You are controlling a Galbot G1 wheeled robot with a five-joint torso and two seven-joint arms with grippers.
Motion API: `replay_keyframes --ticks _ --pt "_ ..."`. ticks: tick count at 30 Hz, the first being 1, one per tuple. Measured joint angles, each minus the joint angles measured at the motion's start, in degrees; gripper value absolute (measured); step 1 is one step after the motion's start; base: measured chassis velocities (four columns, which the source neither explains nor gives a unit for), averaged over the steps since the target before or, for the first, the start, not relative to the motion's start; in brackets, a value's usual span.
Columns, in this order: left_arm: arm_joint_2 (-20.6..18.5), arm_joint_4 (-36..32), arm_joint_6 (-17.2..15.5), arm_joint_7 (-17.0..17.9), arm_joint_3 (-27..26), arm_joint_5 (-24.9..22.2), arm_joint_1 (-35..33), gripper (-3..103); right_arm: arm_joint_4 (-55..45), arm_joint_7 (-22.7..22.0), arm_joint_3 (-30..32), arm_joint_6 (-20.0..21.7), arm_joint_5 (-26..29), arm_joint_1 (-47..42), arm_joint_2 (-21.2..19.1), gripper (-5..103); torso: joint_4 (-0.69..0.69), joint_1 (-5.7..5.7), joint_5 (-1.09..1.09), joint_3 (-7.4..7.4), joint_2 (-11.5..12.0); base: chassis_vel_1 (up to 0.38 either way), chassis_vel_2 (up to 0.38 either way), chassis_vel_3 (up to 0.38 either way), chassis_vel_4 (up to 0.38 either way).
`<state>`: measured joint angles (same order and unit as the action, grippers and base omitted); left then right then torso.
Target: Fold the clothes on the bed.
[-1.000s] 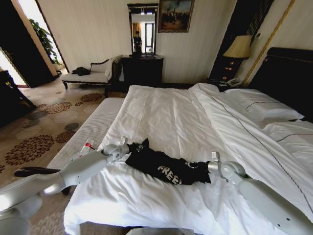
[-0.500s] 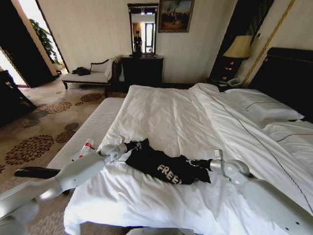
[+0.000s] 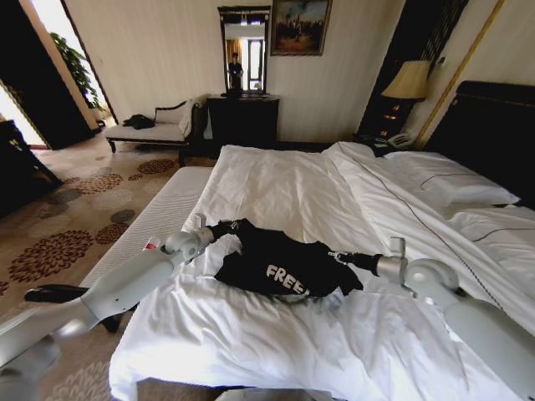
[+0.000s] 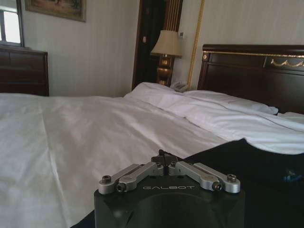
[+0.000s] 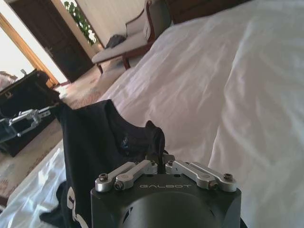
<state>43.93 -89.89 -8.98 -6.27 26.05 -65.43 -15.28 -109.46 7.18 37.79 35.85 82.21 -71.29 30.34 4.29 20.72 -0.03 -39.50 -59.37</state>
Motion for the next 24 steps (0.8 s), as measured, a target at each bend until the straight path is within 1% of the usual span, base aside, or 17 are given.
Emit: replay_keyframes --ticks 2,3,5,6,7,9,10,11,13,14,15,16,19,20,22,23,24 --pt "-0.52 -1.51 0.00 0.39 -0.27 -0.31 1.58 0 -1.28 -1.41 4.82 -0.47 2.24 -2.03 -1.39 2 0.07 0.00 0.00 0.00 0.00 0.000 0.000 0.000 0.000" --pt "-0.52 -1.51 0.00 0.39 -0.27 -0.31 1.58 0 -1.28 -1.41 4.82 -0.47 2.24 -2.03 -1.39 2 0.07 0.00 0.00 0.00 0.00 0.000 0.000 0.000 0.000" --pt "-1.48 -3.29 -0.02 0.86 -0.86 -0.78 3.05 0 -2.40 -2.59 10.03 -1.27 4.48 -3.48 -3.69 2 0.08 0.00 0.00 0.01 -0.01 0.000 0.000 0.000 0.000" --pt "-1.91 -4.20 -0.11 1.14 -1.31 -1.08 3.81 0 -2.88 -3.28 12.97 -1.74 6.22 -4.30 -5.30 2 0.04 0.00 0.00 0.01 0.00 0.000 0.000 0.000 0.000" --pt "-1.91 -4.20 -0.11 1.14 -1.31 -1.08 3.81 0 -2.88 -3.28 12.97 -1.74 6.22 -4.30 -5.30 2 0.04 0.00 0.00 0.01 0.00 0.000 0.000 0.000 0.000" --pt "-2.23 -5.64 -0.29 1.56 -2.37 -1.92 5.76 0 -3.52 -4.04 19.49 -2.60 9.75 -7.11 -8.94 2 0.00 0.00 0.00 0.00 0.00 0.000 0.000 0.000 0.000" --pt "-2.23 -5.64 -0.29 1.56 -2.37 -1.92 5.76 0 -3.52 -4.04 19.49 -2.60 9.75 -7.11 -8.94 2 0.00 0.00 0.00 0.00 0.00 0.000 0.000 0.000 0.000" --pt "-2.17 -6.25 -0.36 1.86 -3.05 -2.38 6.90 0 -3.53 -4.21 22.99 -3.22 11.15 -8.69 -11.26 2 0.04 0.00 -0.02 0.00 0.00 0.000 0.000 0.000 0.000" --pt "-2.04 -7.53 -0.66 2.69 -4.59 -3.35 8.58 0 -2.79 -4.65 26.05 -3.96 13.44 -9.17 -15.18 2 0.08 0.00 -0.02 0.01 0.00 0.000 0.000 0.000 0.000" --pt "-2.04 -8.00 -0.77 2.97 -5.00 -3.77 9.16 0 -2.43 -4.85 26.58 -4.13 14.23 -8.91 -16.26 2 0.06 0.00 -0.02 0.00 0.00 0.000 0.000 0.000 0.000" --pt "-2.05 -9.42 -1.01 3.68 -5.89 -4.88 10.92 0 -1.65 -5.24 27.39 -4.60 15.92 -7.70 -18.95 2 0.03 0.00 0.00 0.00 0.00 0.000 0.000 0.000 0.000" --pt "-2.05 -9.42 -1.01 3.68 -5.89 -4.88 10.92 0 -1.65 -5.24 27.39 -4.60 15.92 -7.70 -18.95 2 0.03 0.00 0.00 0.00 0.00 0.000 0.000 0.000 0.000" --pt "-2.02 -12.21 -1.65 5.12 -7.17 -7.56 14.85 0 -0.06 -5.04 28.31 -6.00 17.25 -5.41 -24.20 2 0.02 0.00 -0.01 0.00 0.00 0.000 0.000 0.000 0.000" --pt "-2.02 -12.21 -1.65 5.12 -7.17 -7.56 14.85 0 -0.06 -5.04 28.31 -6.00 17.25 -5.41 -24.20 2 0.02 0.00 -0.01 0.00 0.00 0.000 0.000 0.000 0.000" --pt "-2.03 -13.71 -2.01 6.09 -7.60 -8.89 17.04 0 0.55 -4.51 28.61 -6.98 16.77 -4.85 -26.85 2 0.04 0.00 -0.02 0.00 0.00 0.000 0.000 0.000 0.000" --pt "-2.26 -14.59 -2.24 6.77 -7.91 -9.53 17.84 0 0.72 -4.49 28.62 -8.01 15.63 -4.81 -27.71 2 0.03 0.00 -0.02 0.00 -0.01 0.000 0.000 0.000 0.000" --pt "-2.26 -14.59 -2.24 6.77 -7.91 -9.53 17.84 0 0.72 -4.49 28.62 -8.01 15.63 -4.81 -27.71 2 0.03 0.00 -0.02 0.00 -0.01 0.000 0.000 0.000 0.000"
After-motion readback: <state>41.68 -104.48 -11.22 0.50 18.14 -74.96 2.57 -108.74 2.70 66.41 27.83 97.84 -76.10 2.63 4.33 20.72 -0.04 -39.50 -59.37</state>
